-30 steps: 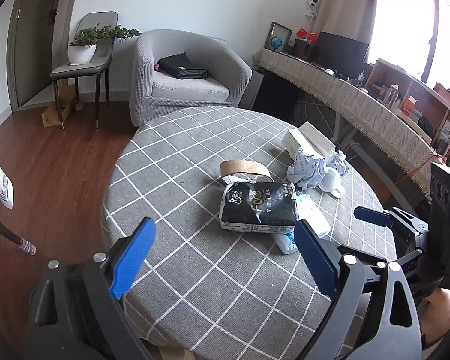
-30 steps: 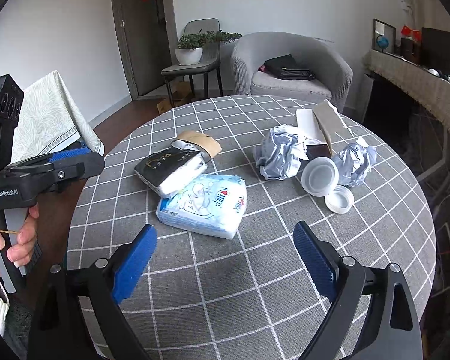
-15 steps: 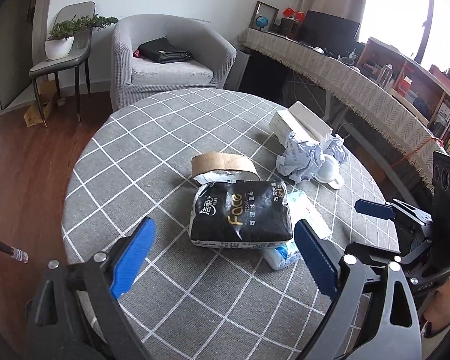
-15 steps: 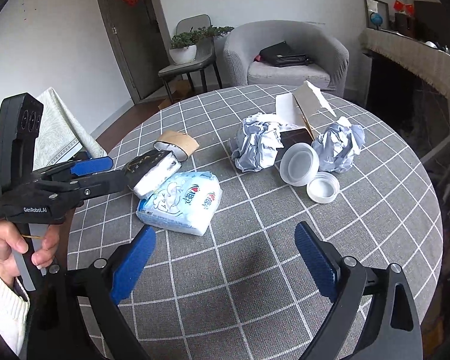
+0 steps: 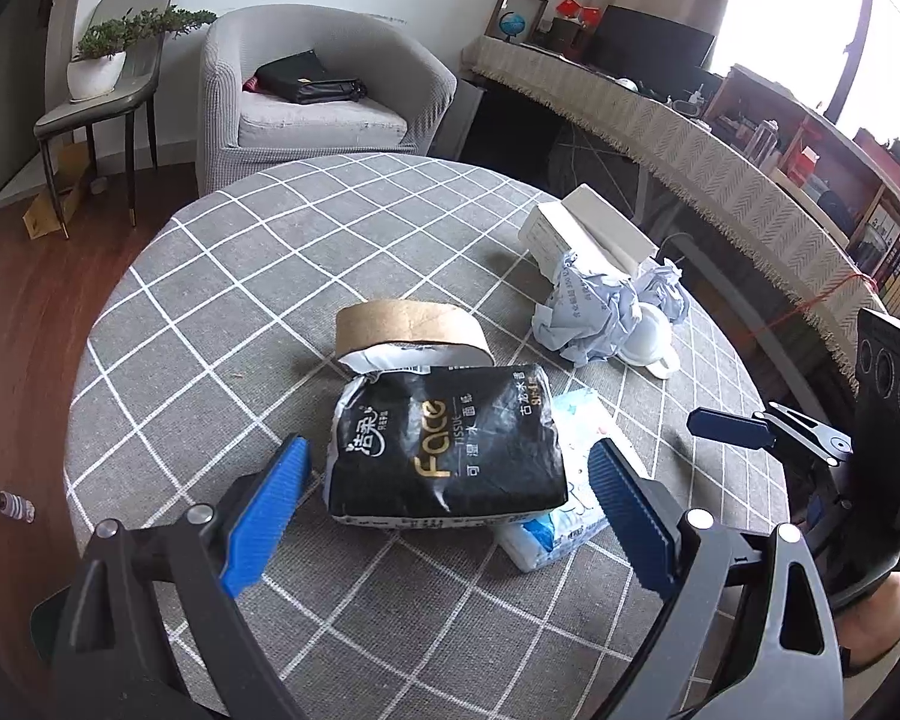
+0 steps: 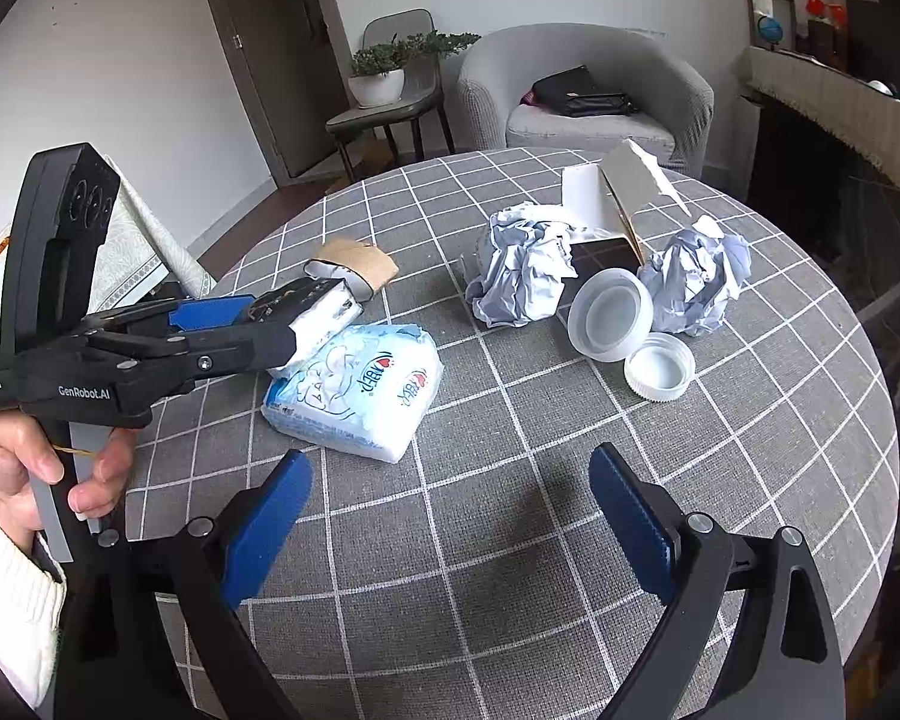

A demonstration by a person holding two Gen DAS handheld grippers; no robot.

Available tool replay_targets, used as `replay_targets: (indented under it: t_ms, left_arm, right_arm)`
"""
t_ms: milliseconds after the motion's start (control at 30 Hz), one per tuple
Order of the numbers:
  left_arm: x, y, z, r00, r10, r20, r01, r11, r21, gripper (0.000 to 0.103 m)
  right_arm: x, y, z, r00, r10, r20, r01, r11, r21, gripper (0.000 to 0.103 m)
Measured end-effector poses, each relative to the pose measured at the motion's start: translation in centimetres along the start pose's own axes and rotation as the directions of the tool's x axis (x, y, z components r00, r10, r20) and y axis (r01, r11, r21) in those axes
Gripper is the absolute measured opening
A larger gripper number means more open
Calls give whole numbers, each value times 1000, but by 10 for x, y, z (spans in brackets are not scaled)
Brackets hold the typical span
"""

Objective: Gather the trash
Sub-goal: 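Grasp the black Face tissue pack with the left tool while the right tool grasps the wet-wipe pack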

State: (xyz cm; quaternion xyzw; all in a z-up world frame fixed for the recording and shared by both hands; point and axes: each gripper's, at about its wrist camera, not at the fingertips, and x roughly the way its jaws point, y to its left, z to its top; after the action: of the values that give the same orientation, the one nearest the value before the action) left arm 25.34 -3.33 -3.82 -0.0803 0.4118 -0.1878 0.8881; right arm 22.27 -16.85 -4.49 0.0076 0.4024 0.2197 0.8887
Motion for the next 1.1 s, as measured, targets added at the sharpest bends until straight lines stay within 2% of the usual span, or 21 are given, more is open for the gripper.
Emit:
replay_targets:
  t_ms: [167,300,367,633,900,1100]
  left_arm:
    - [6,-4,-1,999,40,-2,-40,999,12,94]
    - [3,-1,-1,999,39,10,-39,999,-1,76]
    - [-1,2,-1,999,29,21,-28,999,-20,74]
    - [-20,4,-3,998,26,51,-24,999,-27,74]
    - [-36,12,-9,998,44,49,-44,999,-4,74]
    - [-54,29,-14,997,51,62,-50,999,-17,74]
  right_arm:
    - [6,6,2,1000,-9,-13,9,1000,-2,95]
    - [9,15,3,999,-18,-27,17,1000,-10,95]
    - [10,19,4,1000,-16,-26,15,1000,-15,95]
    - [19,37,4,998,-44,-43,43,998,-43,95]
    - [26,49,6,997,-46,-56,46,999,-13,95]
    - [35,60,11,995,-81,-59,80,997,-20,97]
